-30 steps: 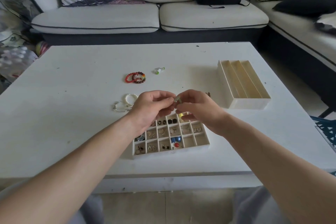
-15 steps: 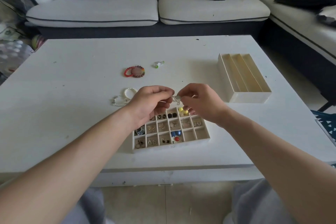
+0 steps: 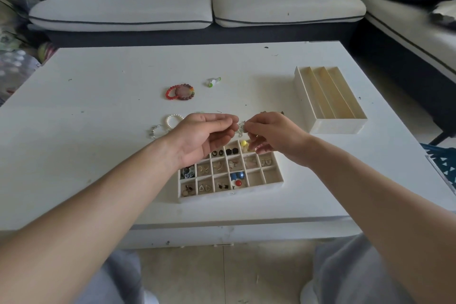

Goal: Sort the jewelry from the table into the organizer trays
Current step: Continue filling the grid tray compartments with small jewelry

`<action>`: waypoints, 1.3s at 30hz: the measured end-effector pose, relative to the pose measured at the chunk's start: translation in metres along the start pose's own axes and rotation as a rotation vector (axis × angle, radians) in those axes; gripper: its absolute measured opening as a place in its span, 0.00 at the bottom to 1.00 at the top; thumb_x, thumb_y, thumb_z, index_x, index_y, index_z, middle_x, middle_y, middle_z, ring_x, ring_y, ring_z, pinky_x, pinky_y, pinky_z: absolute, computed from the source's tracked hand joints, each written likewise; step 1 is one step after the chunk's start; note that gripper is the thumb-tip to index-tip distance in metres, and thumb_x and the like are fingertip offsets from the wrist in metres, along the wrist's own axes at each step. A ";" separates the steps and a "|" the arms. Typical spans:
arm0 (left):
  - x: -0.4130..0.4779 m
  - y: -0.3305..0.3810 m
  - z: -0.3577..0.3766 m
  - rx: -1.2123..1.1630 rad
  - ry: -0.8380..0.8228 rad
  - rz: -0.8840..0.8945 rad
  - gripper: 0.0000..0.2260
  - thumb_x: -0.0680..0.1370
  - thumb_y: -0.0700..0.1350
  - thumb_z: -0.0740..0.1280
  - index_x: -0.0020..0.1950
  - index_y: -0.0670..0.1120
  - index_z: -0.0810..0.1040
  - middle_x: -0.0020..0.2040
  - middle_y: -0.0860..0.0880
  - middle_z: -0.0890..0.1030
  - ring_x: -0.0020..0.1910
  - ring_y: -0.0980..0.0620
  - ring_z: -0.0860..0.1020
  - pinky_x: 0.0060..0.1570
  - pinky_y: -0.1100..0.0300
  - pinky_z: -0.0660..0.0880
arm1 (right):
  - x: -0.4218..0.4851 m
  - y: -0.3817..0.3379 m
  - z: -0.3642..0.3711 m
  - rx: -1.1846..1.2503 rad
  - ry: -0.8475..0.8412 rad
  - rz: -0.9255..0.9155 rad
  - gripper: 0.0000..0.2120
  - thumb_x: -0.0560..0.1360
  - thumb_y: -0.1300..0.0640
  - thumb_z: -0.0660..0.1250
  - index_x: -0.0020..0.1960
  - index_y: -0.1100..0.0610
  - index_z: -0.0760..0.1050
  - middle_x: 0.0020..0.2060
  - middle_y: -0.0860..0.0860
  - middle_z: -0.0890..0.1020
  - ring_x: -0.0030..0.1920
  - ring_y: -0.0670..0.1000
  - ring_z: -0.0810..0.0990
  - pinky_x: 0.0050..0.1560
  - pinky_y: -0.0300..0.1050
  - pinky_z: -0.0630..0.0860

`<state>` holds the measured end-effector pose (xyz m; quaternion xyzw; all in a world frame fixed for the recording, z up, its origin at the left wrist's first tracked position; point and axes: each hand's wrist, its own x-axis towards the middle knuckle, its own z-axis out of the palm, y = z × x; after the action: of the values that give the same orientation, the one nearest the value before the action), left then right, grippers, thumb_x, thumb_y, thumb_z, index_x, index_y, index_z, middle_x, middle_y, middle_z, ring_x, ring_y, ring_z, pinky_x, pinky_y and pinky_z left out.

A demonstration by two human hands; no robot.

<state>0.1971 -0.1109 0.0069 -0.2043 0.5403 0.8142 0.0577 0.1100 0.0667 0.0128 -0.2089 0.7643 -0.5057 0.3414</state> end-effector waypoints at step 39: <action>0.012 -0.066 0.032 1.275 0.117 0.180 0.02 0.75 0.46 0.76 0.44 0.52 0.84 0.41 0.58 0.83 0.41 0.59 0.81 0.37 0.67 0.73 | 0.010 0.058 0.005 -1.032 0.006 0.204 0.25 0.69 0.29 0.68 0.36 0.52 0.75 0.34 0.47 0.79 0.38 0.49 0.79 0.35 0.42 0.70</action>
<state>0.1980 -0.0562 -0.0439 -0.1280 0.9352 0.3227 0.0696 0.1086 0.0803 -0.0442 -0.2730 0.9313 -0.0284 0.2395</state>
